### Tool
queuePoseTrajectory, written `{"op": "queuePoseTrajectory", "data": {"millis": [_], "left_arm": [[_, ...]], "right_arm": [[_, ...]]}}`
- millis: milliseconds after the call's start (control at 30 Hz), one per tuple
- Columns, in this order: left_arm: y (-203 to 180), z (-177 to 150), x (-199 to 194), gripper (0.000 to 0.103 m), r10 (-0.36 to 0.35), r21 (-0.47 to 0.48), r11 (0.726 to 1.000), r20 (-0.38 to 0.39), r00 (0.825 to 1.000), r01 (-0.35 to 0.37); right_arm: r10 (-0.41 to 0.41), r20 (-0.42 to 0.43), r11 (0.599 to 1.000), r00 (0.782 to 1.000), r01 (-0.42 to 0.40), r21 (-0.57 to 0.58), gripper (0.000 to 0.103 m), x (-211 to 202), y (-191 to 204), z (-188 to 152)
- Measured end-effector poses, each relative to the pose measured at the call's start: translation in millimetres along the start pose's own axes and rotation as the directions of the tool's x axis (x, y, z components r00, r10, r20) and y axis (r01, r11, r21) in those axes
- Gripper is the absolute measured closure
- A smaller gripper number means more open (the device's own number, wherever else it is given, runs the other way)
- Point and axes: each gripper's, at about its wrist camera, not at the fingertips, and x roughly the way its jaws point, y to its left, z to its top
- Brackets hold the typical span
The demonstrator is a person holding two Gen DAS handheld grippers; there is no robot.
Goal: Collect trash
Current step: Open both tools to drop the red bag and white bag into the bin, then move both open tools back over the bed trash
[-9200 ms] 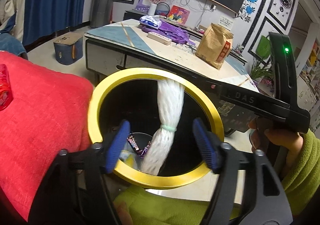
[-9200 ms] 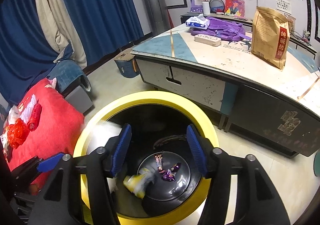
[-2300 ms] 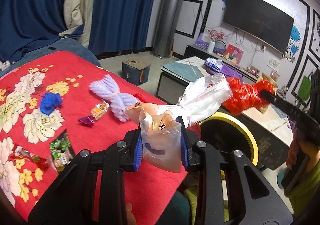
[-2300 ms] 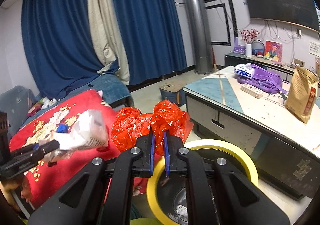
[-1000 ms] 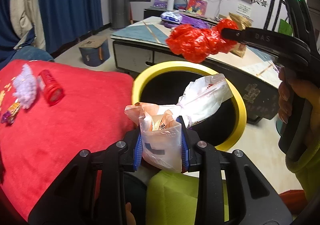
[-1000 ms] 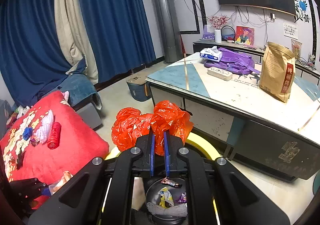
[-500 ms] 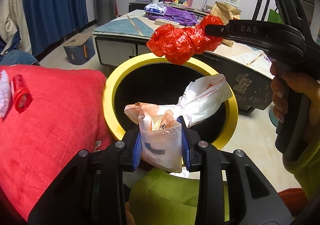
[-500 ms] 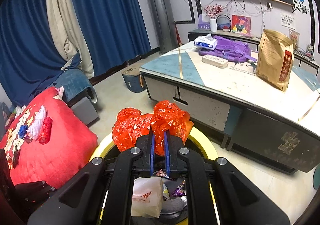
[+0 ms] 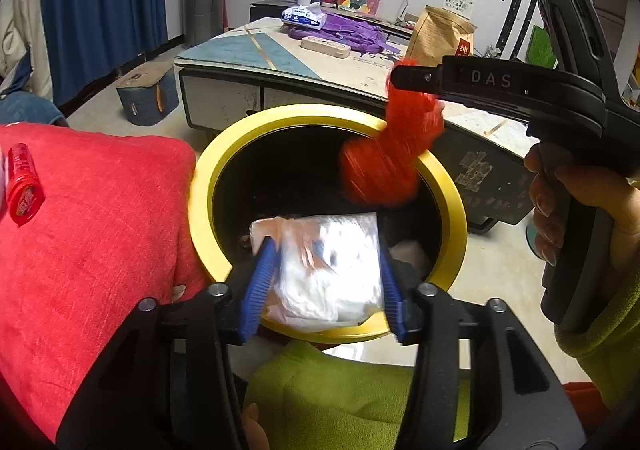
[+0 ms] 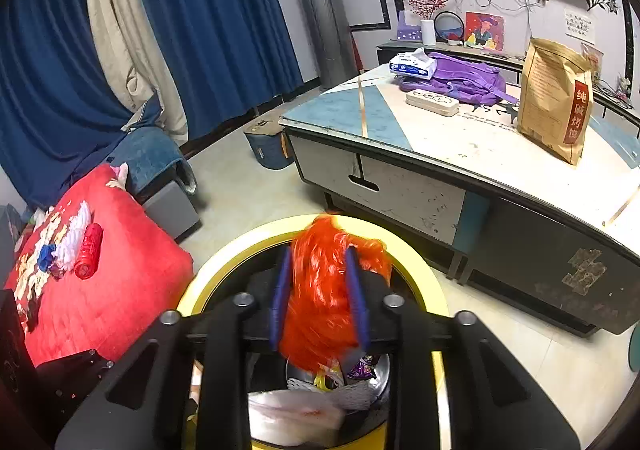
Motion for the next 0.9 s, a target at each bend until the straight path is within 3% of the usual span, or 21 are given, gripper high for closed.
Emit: {"op": "queuePoseTrajectory", "data": {"millis": [100, 267, 367, 600, 900], "left_arm": [[1.1, 1.0, -2.2, 0.048, -0.004, -0.011, 1.0, 0.009, 1.0, 0.004], [3.5, 2.2, -9.4, 0.02, -0.013, -0.034, 0.999, 0.031, 0.999, 0.014], [9.1, 2.7, -14.8, 0.01, -0.007, -0.061, 0.998, 0.043, 0.999, 0.01], [30.0, 4.1, -34.9, 0.01, 0.039, -0.142, 0.99, 0.088, 0.995, -0.026], [52.1, 0.4, -65.9, 0.01, 0.128, -0.202, 0.975, 0.145, 0.981, -0.097]], "right_arm": [[-0.007, 0.011, 1.0, 1.0, 0.007, 0.009, 0.061, -2.7, -2.1, 0.8], [-0.008, 0.019, 1.0, 1.0, 0.007, 0.024, 0.05, -5.7, -6.2, 1.9], [-0.016, 0.037, 0.999, 0.999, 0.015, 0.038, 0.041, -10.2, -8.3, 2.9], [-0.035, 0.075, 0.999, 0.997, 0.032, 0.036, 0.028, -21.2, -5.2, 5.1], [-0.019, 0.098, 1.0, 0.995, 0.019, -0.002, 0.022, -31.4, 15.4, 9.0]]}}
